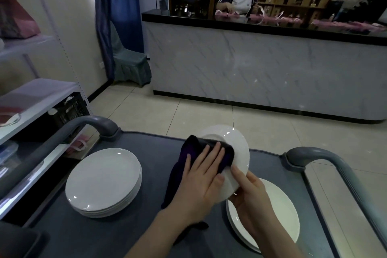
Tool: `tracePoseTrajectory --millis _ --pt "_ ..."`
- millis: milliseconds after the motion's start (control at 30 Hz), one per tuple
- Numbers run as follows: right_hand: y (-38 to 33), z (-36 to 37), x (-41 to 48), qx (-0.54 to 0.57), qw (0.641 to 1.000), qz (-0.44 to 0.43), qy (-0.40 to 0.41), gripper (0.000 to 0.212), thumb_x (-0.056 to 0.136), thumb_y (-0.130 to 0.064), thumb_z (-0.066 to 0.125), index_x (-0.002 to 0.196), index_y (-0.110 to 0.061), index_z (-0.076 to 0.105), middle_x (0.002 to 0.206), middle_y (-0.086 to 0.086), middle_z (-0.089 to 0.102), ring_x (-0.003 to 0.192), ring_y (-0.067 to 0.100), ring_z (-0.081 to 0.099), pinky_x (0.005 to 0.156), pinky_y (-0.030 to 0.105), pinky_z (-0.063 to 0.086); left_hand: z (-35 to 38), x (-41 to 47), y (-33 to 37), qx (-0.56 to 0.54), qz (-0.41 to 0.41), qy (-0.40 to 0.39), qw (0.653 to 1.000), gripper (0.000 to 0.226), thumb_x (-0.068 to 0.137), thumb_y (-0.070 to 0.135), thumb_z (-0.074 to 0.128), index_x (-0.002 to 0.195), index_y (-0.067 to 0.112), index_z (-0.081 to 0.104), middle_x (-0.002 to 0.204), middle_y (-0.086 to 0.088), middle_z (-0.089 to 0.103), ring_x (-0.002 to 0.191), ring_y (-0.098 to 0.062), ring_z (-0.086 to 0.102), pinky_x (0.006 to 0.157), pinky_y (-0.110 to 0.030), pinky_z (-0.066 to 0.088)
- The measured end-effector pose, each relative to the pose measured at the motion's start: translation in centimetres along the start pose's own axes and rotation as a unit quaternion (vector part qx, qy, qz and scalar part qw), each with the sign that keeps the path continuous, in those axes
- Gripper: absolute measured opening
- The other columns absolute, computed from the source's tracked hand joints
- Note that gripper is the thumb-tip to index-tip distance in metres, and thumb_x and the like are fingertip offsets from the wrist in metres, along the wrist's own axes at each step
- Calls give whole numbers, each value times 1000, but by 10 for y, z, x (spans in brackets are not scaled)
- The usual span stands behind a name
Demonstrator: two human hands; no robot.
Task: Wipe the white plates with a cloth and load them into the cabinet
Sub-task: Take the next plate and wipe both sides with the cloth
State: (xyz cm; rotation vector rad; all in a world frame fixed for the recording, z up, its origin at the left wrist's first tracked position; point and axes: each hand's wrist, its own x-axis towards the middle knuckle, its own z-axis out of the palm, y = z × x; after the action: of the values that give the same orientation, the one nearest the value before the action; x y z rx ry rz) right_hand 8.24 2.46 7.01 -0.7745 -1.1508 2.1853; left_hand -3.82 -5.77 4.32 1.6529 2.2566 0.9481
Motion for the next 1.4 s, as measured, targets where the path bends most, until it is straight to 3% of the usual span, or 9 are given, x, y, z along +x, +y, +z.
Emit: tracePoseTrajectory --millis 300,433,600,767,867,1033,1133,1267,1400 --pt "-11 -8 6 -20 999 -28 30 28 76 -28 68 95 -11 78 100 13 75 81 18 70 62 29 56 3 -8 -41 -83 -52 6 995 55 95 59 14 147 47 0 159 29 -5 145 8 -12 123 -43 6" --pt "-7 -13 9 -14 998 -19 50 34 77 -28 67 102 -7 74 101 15 75 81 20 71 62 29 58 26 -29 -18 -43 2 -10 999 58 98 63 10 152 46 -2 159 30 -8 147 2 -13 122 -46 -2" --pt "6 -14 6 2 999 10 42 35 86 -27 62 112 -6 72 109 18 73 94 27 71 80 39 54 26 -6 -3 -34 26 -22 999 55 98 62 4 151 47 -3 157 34 -10 146 5 -15 117 -40 -13" --pt "11 -17 1 -24 999 13 44 29 81 -21 66 101 -2 74 102 19 74 82 24 72 63 31 59 21 17 -34 -23 -67 -49 996 51 102 54 12 147 47 -10 157 30 -16 142 8 -22 122 -43 -5" --pt "8 -25 2 -54 996 2 66 24 76 -24 69 86 -3 77 93 18 75 72 22 72 55 30 57 21 10 -61 -62 -79 -81 992 56 102 55 20 152 44 -3 159 28 -9 147 5 -7 123 -36 8" --pt "-4 -33 8 -123 988 -70 56 17 82 -27 67 89 -18 79 91 8 76 76 14 71 57 25 56 15 -8 -95 -117 -163 -98 975 53 101 52 37 152 39 26 154 18 34 139 -1 31 107 -16 24" --pt "-7 -23 11 -258 956 -134 25 17 81 -37 67 85 -24 77 76 -1 73 67 7 64 58 25 51 5 -12 -96 -228 -195 -3 954 32 101 40 47 132 47 49 134 14 59 123 0 53 102 -17 40" --pt "8 1 17 -427 880 -206 -33 23 92 -26 64 75 -40 70 66 -13 67 60 -5 56 54 11 40 -23 -15 -89 -419 -245 143 863 28 102 25 47 128 25 58 107 2 73 96 -16 72 80 -29 57" --pt "35 26 25 -562 781 -244 -121 24 95 -22 63 106 -43 67 80 -8 74 74 5 67 68 23 47 -60 -32 -92 -511 -274 209 788 23 103 26 45 123 31 55 107 -5 74 93 -25 73 70 -32 60"
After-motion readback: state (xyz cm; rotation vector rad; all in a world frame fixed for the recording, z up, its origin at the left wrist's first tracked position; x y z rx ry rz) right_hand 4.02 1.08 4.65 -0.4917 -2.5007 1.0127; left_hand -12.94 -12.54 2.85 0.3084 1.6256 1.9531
